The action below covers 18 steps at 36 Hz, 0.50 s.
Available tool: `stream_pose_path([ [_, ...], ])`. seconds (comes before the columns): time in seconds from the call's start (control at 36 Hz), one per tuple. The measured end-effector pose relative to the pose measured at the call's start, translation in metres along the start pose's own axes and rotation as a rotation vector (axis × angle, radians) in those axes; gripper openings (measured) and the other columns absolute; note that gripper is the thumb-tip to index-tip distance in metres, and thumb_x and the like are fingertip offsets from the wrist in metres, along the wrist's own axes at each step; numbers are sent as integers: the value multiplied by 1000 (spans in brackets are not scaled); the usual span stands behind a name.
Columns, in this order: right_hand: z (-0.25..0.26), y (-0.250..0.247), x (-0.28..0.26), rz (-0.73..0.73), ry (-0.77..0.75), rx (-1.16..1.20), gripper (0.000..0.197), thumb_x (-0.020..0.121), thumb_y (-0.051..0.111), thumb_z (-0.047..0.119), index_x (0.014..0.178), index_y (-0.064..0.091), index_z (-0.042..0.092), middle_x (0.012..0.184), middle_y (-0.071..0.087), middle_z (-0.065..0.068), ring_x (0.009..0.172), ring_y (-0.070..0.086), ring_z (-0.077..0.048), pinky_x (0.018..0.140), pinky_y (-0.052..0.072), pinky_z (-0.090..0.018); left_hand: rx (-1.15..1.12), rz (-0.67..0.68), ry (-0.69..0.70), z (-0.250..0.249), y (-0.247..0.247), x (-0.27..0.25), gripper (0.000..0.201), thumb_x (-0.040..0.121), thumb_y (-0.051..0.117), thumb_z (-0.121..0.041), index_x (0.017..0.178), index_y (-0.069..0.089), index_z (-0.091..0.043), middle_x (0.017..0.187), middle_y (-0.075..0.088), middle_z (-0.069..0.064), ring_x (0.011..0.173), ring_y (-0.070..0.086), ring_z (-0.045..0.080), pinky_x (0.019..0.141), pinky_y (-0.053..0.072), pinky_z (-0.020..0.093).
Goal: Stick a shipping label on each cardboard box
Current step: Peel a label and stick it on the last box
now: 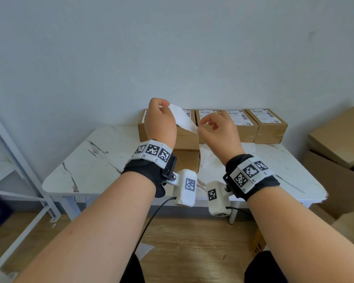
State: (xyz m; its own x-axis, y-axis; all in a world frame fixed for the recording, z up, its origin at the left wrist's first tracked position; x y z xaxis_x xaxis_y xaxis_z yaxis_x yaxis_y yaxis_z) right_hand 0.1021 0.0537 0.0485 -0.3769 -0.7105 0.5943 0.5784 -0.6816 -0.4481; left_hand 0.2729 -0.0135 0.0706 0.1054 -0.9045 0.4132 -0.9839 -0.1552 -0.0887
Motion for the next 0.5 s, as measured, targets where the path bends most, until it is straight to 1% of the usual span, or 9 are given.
stream_pose_path([
  [0.03, 2, 3, -1, 21, -11, -14, 12, 75, 65, 33, 86, 64, 29, 93, 51, 7, 90, 52, -12, 94, 45, -46, -1, 2, -6, -1, 0, 0, 29, 91, 29, -4, 93, 53, -21, 80, 54, -8, 71, 65, 35, 54, 54, 31],
  [0.08, 5, 6, -3, 43, -25, -50, 18, 74, 70, 36, 89, 63, 28, 94, 49, 9, 91, 50, -11, 96, 42, -41, -24, 9, -14, -2, 0, -1, 28, 92, 30, -4, 93, 54, -19, 86, 53, -8, 70, 65, 34, 38, 41, 16],
  [0.14, 7, 7, -5, 36, -36, -89, 19, 75, 72, 36, 89, 62, 27, 94, 50, 7, 90, 48, -11, 96, 39, -39, -41, 12, -16, -3, 0, -3, 28, 93, 30, -4, 92, 54, -18, 93, 55, -3, 69, 64, 32, 35, 36, 11],
  [0.19, 7, 7, -4, 2, -49, -92, 13, 78, 72, 30, 86, 63, 25, 91, 51, 5, 87, 49, -13, 94, 41, -44, -61, 15, -10, -4, 1, -4, 28, 92, 31, -3, 91, 54, -18, 99, 59, 5, 64, 62, 26, 36, 38, 13],
  [0.22, 7, 6, -4, -18, -51, -80, 9, 79, 71, 26, 82, 63, 25, 89, 51, 6, 86, 50, -14, 91, 43, -46, -77, 21, -8, -4, 1, -5, 28, 92, 31, -3, 91, 54, -18, 98, 61, 8, 61, 61, 22, 38, 41, 15],
  [0.31, 6, 5, -2, -41, -45, -68, 12, 82, 70, 24, 77, 60, 29, 84, 48, 10, 87, 53, -17, 90, 45, -50, -108, 30, -8, -4, 1, -4, 28, 92, 31, -3, 91, 55, -16, 88, 61, 13, 54, 57, 16, 39, 43, 19],
  [0.36, 4, 5, -1, -33, -30, -83, 13, 83, 69, 24, 78, 59, 31, 85, 48, 11, 88, 54, -18, 91, 45, -50, -116, 27, -10, -2, 1, -3, 29, 92, 30, -4, 92, 56, -16, 82, 59, 10, 53, 55, 16, 39, 43, 20],
  [0.42, -1, 3, 1, -38, 6, -78, 12, 84, 67, 22, 80, 59, 29, 89, 51, 7, 89, 55, -18, 91, 46, -49, -128, -1, -3, -3, -3, -2, 29, 94, 28, -7, 94, 55, -17, 77, 55, 4, 53, 55, 16, 43, 47, 24],
  [0.5, -11, -2, 3, -35, 100, -21, 5, 87, 63, 21, 82, 61, 23, 94, 55, 4, 88, 57, -18, 88, 50, -42, -109, -44, -3, -1, -9, 3, 23, 98, 31, -18, 98, 54, -21, 76, 56, -1, 59, 57, 19, 55, 53, 34],
])
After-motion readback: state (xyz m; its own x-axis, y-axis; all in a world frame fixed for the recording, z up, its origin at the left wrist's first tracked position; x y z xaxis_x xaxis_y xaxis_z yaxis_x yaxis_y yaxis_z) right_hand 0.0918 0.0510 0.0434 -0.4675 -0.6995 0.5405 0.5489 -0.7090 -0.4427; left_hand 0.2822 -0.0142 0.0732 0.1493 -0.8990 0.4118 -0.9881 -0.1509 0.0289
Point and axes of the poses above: each hand's wrist, its own x-axis towards the middle knuckle, its own y-axis out of the palm, z = x × y, the point moved 8 cm from there along x, towards the middle knuckle
